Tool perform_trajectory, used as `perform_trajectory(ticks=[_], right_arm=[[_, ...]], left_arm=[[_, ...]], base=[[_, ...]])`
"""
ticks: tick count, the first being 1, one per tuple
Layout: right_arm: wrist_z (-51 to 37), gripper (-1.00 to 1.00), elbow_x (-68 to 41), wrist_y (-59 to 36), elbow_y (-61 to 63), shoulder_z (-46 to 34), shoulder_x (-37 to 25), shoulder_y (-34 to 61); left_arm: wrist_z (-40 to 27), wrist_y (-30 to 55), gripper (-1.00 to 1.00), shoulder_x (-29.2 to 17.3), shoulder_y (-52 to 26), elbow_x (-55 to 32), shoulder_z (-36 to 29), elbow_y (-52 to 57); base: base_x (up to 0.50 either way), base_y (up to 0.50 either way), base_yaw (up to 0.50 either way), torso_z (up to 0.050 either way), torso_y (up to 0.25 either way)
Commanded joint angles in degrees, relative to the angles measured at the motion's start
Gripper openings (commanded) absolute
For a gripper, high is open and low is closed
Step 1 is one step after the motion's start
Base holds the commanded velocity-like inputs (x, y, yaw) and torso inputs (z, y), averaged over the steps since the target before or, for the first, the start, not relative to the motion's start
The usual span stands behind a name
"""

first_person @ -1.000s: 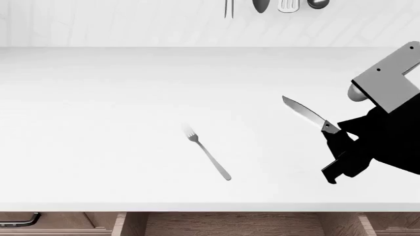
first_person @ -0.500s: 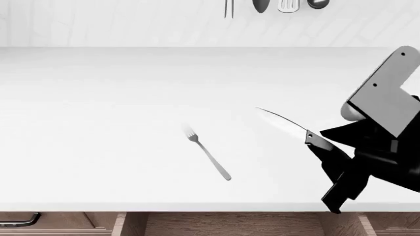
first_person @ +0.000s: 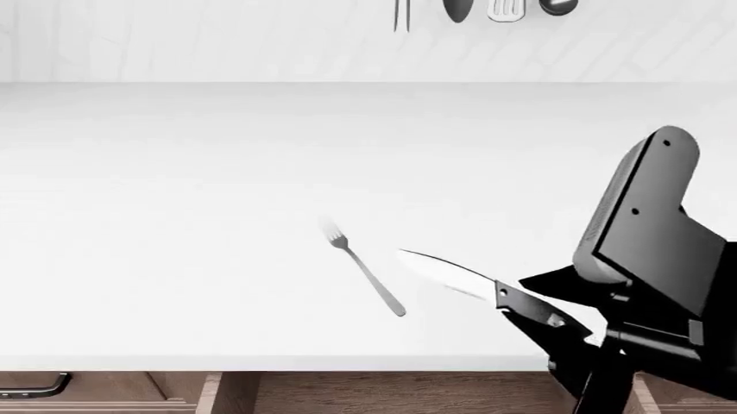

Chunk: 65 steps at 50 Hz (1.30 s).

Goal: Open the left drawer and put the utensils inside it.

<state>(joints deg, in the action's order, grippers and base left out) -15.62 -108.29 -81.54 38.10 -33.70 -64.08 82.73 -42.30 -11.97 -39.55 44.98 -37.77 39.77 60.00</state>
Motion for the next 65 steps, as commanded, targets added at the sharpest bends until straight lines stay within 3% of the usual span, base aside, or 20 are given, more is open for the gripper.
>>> perform_trajectory(ticks=[1, 34, 45, 65], right_arm=[[2.2, -1.0, -0.7, 0.0, 2.8, 0.2, -0.6, 0.0], [1.9, -1.0, -3.9, 0.1, 7.6, -3.7, 1.7, 1.4], [-0.3, -1.0, -6.6, 0.9, 9.1, -6.4, 5.0, 3.4], [2.5, -1.0, -2.5, -0.3, 10.6, -6.2, 8.5, 3.0]], left_arm=[[0.3, 0.0, 1.0, 0.3, 0.0, -0.1, 0.2, 0.0], [0.5, 0.2, 1.0, 0.6, 0.0, -0.5, 0.8, 0.0], [1.3, 0.1, 1.0, 1.2, 0.0, -0.8, 1.1, 0.0], [0.8, 0.2, 1.0, 0.8, 0.0, -0.9, 1.0, 0.0]], base=[[0.0, 0.0, 0.0, 0.0, 0.0], [0.0, 0.0, 0.0, 0.0, 0.0], [0.0, 0.0, 0.0, 0.0, 0.0], [0.0, 0.0, 0.0, 0.0, 0.0]])
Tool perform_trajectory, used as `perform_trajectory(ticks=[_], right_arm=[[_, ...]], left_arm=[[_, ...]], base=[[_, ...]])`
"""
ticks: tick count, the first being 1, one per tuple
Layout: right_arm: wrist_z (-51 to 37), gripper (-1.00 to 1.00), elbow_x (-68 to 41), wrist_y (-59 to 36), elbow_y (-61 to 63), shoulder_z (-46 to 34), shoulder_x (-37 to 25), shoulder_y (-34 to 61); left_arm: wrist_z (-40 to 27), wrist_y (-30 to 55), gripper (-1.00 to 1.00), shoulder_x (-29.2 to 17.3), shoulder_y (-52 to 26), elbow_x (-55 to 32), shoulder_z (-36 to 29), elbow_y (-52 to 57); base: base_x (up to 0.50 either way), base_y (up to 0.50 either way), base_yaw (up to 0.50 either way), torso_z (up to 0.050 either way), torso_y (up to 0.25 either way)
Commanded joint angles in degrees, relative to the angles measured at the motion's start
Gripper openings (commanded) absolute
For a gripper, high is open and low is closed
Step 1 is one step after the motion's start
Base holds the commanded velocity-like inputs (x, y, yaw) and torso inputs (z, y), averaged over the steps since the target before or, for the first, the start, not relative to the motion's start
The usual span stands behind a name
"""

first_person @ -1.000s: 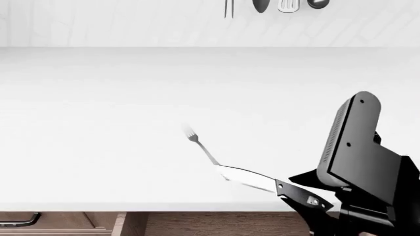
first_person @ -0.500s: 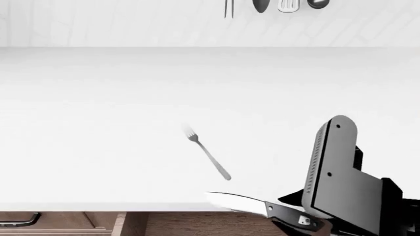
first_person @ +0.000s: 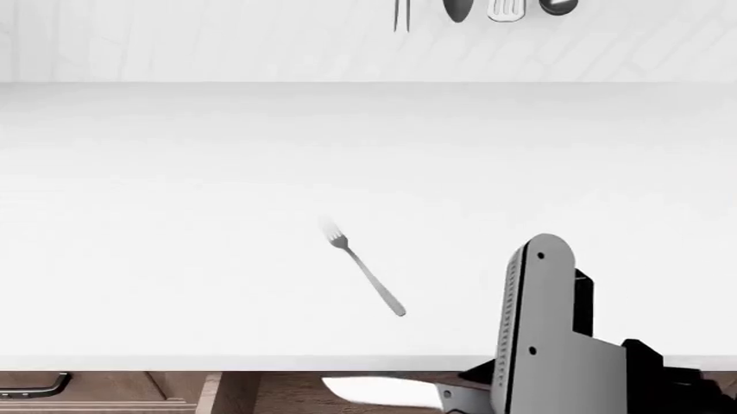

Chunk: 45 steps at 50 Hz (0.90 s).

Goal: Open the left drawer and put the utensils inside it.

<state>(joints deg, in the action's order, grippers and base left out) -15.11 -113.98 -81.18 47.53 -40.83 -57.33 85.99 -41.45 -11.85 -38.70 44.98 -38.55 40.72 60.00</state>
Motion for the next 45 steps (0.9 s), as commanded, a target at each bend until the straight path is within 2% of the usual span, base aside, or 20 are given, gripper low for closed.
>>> perform_trajectory(ticks=[1, 42, 43, 45], right_arm=[[2.2, -1.0, 3.5, -0.7, 1.2, 1.0, 1.8, -0.4], [4.7, -1.0, 10.5, -0.3, 3.5, -0.4, 0.1, -7.0], [4.8, 1.0, 10.6, -0.2, 3.6, -0.4, 0.1, -7.0], [4.9, 1.0, 10.8, -0.1, 3.8, -0.4, -0.1, -7.2]], left_arm=[[0.0, 0.0, 1.0, -0.1, 0.0, 0.0, 0.0, 0.0], [0.5, 0.0, 1.0, 0.6, 0.0, 0.0, 0.3, 0.0], [0.5, 0.0, 1.0, 0.5, 0.0, 0.0, 0.2, 0.0], [0.5, 0.0, 1.0, 0.5, 0.0, 0.0, 0.2, 0.0]], base=[[0.0, 0.0, 0.0, 0.0, 0.0], [0.0, 0.0, 0.0, 0.0, 0.0], [0.0, 0.0, 0.0, 0.0, 0.0], [0.0, 0.0, 0.0, 0.0, 0.0]])
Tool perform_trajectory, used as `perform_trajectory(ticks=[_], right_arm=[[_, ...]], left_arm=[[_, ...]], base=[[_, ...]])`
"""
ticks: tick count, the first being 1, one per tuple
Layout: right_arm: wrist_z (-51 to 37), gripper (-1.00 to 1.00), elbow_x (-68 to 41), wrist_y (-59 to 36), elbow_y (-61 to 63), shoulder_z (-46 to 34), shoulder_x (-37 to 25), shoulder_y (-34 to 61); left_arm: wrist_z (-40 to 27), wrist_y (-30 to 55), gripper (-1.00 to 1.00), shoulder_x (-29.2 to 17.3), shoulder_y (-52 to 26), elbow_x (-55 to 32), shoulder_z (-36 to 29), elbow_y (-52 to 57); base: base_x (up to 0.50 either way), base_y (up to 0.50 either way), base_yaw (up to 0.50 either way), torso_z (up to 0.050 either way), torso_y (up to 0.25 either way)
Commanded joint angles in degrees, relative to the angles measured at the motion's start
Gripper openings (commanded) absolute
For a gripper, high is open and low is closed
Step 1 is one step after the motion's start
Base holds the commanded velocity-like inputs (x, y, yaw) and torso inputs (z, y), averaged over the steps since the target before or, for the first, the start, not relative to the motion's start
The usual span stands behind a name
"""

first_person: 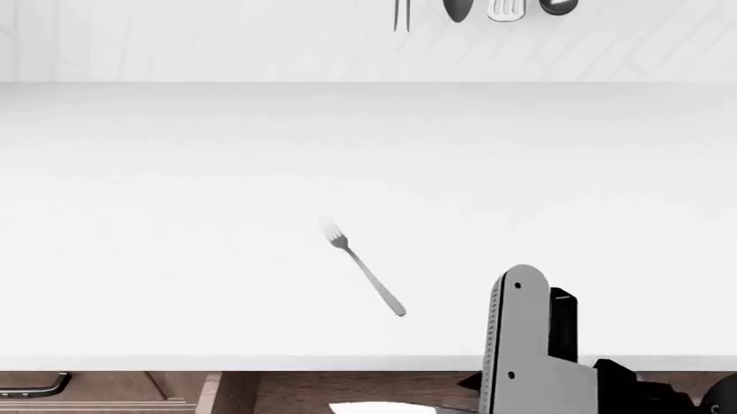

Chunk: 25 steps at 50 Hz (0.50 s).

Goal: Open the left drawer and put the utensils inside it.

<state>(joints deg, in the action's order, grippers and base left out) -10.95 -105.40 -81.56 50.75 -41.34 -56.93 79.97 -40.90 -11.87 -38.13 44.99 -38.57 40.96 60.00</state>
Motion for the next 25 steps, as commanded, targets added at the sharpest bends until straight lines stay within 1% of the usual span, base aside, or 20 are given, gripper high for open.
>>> perform_trajectory(ticks=[1, 16, 22, 25], right_arm=[[0.8, 1.0, 2.3, 0.3, 0.7, 0.0, -0.5, -1.3], [0.1, 1.0, 0.8, 1.0, 0.9, -0.3, -0.9, 0.4], [-1.7, 1.0, -2.5, 1.8, 1.1, -0.5, -0.6, 3.7], [-2.9, 1.0, -5.3, 2.6, 1.0, -0.5, -0.4, 6.7]], left_arm=[[-0.1, 0.0, 1.0, -0.1, 0.0, 0.0, 0.0, 0.0], [0.4, 0.0, 1.0, 0.4, 0.0, -0.1, 0.4, 0.0], [0.6, 0.0, 1.0, 0.6, 0.0, -0.1, 0.5, 0.0], [0.7, 0.0, 1.0, 0.6, 0.0, -0.2, 0.6, 0.0]], base=[[0.0, 0.0, 0.0, 0.0, 0.0], [0.0, 0.0, 0.0, 0.0, 0.0], [0.0, 0.0, 0.0, 0.0, 0.0], [0.0, 0.0, 0.0, 0.0, 0.0]])
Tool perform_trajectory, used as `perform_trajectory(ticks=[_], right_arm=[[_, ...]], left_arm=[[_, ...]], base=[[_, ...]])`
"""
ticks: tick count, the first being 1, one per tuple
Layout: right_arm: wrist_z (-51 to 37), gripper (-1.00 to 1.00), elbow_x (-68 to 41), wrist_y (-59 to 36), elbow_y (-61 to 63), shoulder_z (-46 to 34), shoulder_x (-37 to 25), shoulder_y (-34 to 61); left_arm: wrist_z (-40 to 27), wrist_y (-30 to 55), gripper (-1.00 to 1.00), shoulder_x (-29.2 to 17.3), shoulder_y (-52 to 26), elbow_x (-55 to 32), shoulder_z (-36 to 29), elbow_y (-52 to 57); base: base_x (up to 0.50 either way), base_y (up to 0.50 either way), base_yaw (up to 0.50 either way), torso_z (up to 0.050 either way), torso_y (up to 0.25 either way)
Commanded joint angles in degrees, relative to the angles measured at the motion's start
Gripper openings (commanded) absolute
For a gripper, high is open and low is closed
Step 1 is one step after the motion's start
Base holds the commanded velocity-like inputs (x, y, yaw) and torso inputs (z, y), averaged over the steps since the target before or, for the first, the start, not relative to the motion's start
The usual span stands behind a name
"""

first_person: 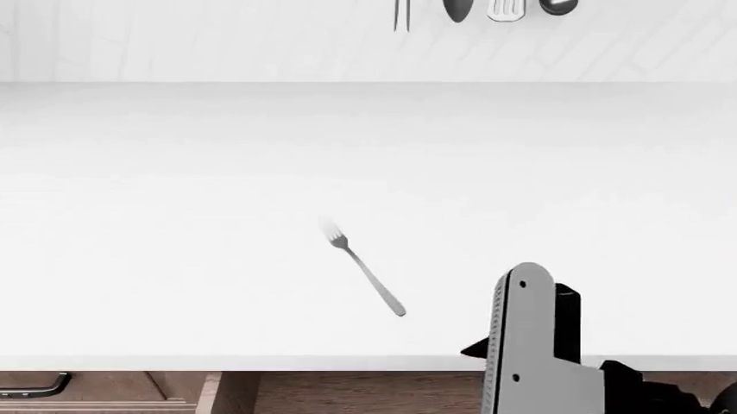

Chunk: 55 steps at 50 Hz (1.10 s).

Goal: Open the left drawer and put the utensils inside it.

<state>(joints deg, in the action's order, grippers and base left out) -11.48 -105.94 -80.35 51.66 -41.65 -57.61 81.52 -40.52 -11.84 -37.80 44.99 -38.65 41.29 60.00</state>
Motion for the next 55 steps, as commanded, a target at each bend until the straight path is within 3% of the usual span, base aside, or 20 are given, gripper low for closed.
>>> perform_trajectory(ticks=[1, 11, 41, 55], right_arm=[[-2.8, 1.0, -5.6, 1.6, -0.1, -0.2, 0.4, 6.3], [-6.7, 1.0, -11.1, 5.1, -4.8, -1.9, 0.9, 10.7], [-22.1, 1.0, -10.9, 9.7, -27.5, -14.3, 8.9, 10.3], [-20.2, 1.0, -7.8, 12.8, -33.0, -13.6, 14.8, 11.2]], left_arm=[[0.3, 0.0, 1.0, 0.3, 0.0, -0.1, 0.2, 0.0], [-0.4, -0.1, 1.0, -0.4, 0.0, 0.2, -0.4, 0.0], [0.0, -0.1, 1.0, 0.1, 0.0, 0.2, -0.4, 0.0], [-0.1, -0.1, 1.0, 0.1, 0.0, 0.2, -0.6, 0.0]], base=[[0.0, 0.0, 0.0, 0.0, 0.0], [0.0, 0.0, 0.0, 0.0, 0.0], [0.0, 0.0, 0.0, 0.0, 0.0], [0.0, 0.0, 0.0, 0.0, 0.0]])
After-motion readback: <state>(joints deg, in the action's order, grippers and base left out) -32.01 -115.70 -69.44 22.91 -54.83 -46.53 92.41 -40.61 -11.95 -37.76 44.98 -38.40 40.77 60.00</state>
